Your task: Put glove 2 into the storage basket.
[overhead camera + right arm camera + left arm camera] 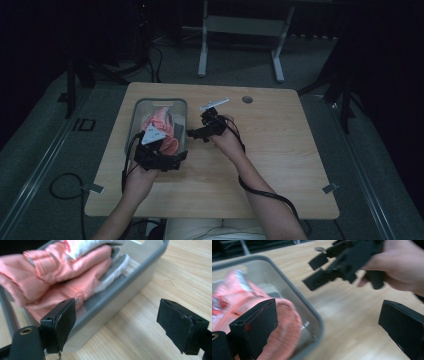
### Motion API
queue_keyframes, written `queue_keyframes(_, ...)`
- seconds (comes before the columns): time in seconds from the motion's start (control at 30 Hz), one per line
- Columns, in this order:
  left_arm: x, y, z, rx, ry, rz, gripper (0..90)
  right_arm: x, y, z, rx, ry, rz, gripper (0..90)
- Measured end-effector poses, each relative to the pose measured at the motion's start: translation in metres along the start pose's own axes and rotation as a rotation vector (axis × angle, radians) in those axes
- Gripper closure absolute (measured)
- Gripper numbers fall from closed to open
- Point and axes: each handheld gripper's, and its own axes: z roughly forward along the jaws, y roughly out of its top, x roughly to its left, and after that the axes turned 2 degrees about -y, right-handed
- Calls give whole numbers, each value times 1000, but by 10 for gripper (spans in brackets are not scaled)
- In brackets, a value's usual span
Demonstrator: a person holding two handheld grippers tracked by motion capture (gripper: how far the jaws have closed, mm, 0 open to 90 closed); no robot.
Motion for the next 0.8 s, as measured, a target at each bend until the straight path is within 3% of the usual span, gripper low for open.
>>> queue_keyframes(0.1,-3,-2,-1,-7,-8,0,18,-2,-5,1,-1,-19,-2,156)
queue_keyframes(0.13,-13,-12,-2,-6,-21,2,18,-6,-11,4,-6,-27,-6,156)
queue_keyframes(0.27,-20,-21,1,5,-26,4,18,-10,-18,7,-4,-51,-2,156)
queue_keyframes(0.4,-29,-36,9,48,-41,24,18,-15,-28,10,-23,-128,-19,162)
queue_keyframes(0.57,-37,-53,26,108,-53,41,18,-22,-38,13,-32,-161,12,163)
queue_keyframes(0.7,-41,-65,36,126,-62,43,18,-25,-46,19,-19,-177,20,162)
queue_keyframes(0.73,-42,-68,39,127,-58,50,18,-26,-49,20,-17,-177,23,163)
queue_keyframes(0.8,-45,-75,42,113,-7,89,18,-27,-53,23,-10,-187,27,164)
